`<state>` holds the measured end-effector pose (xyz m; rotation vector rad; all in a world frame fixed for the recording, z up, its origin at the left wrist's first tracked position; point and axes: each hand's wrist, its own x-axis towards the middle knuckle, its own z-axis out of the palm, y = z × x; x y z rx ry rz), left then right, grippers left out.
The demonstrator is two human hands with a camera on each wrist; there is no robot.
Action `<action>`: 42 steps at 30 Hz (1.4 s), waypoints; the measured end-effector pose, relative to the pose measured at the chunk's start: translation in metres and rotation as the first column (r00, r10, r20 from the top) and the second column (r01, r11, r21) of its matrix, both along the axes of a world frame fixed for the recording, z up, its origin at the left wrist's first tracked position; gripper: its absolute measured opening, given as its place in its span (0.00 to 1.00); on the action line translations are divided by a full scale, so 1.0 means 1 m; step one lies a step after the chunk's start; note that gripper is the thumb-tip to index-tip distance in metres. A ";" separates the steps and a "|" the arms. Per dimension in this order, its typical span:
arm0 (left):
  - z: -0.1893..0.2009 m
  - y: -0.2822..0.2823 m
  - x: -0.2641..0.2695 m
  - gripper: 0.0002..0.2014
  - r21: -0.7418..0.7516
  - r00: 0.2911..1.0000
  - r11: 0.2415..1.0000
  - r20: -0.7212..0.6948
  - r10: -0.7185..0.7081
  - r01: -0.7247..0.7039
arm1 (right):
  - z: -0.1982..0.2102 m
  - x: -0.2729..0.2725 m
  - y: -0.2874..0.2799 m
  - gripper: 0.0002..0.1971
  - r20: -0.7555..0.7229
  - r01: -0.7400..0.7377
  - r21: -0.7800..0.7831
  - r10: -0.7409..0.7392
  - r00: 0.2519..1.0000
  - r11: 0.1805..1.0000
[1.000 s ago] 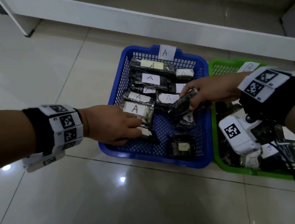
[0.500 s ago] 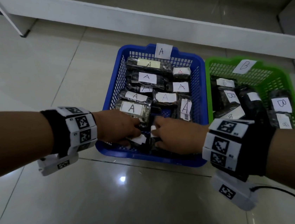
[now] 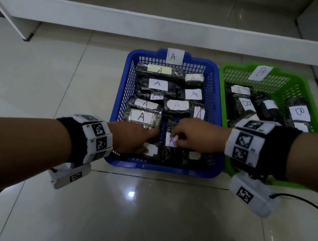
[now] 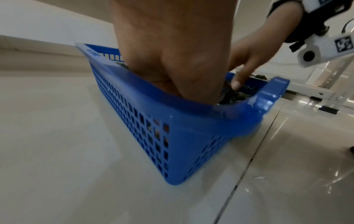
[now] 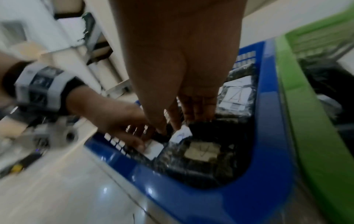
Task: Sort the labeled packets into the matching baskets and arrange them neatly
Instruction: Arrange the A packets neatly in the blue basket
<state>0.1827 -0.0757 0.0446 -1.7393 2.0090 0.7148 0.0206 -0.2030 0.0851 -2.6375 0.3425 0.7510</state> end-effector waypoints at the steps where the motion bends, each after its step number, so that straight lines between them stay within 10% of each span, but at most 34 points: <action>1: -0.001 0.001 -0.002 0.25 -0.003 1.000 1.000 0.006 0.002 -0.002 | 0.005 0.001 -0.006 0.14 0.038 0.058 0.038 -0.059 0.997 0.998; 8: 0.006 -0.005 -0.015 0.20 -0.062 1.000 0.998 -0.025 0.000 -0.001 | 0.020 -0.009 -0.031 0.23 -0.297 -0.210 -0.126 0.165 0.941 0.970; 15: -0.002 -0.015 -0.036 0.28 -0.033 0.912 0.959 -0.321 0.257 -0.282 | 0.001 -0.022 -0.025 0.22 -0.180 -0.219 -0.256 0.176 0.968 0.941; 22: -0.004 -0.020 -0.040 0.28 -0.001 0.907 0.955 -0.314 0.281 -0.296 | 0.021 -0.020 -0.048 0.16 0.120 0.181 0.021 -0.183 0.976 0.983; 32: 0.005 -0.044 -0.071 0.28 -0.219 0.945 0.968 -0.324 0.048 -0.124 | 0.028 -0.022 -0.082 0.09 0.134 0.561 0.324 -0.624 0.770 0.762; 42: 0.023 -0.059 -0.076 0.23 0.126 0.707 0.926 -0.611 0.355 -0.356 | 0.021 -0.029 -0.089 0.12 0.143 0.630 0.361 -0.708 0.691 0.688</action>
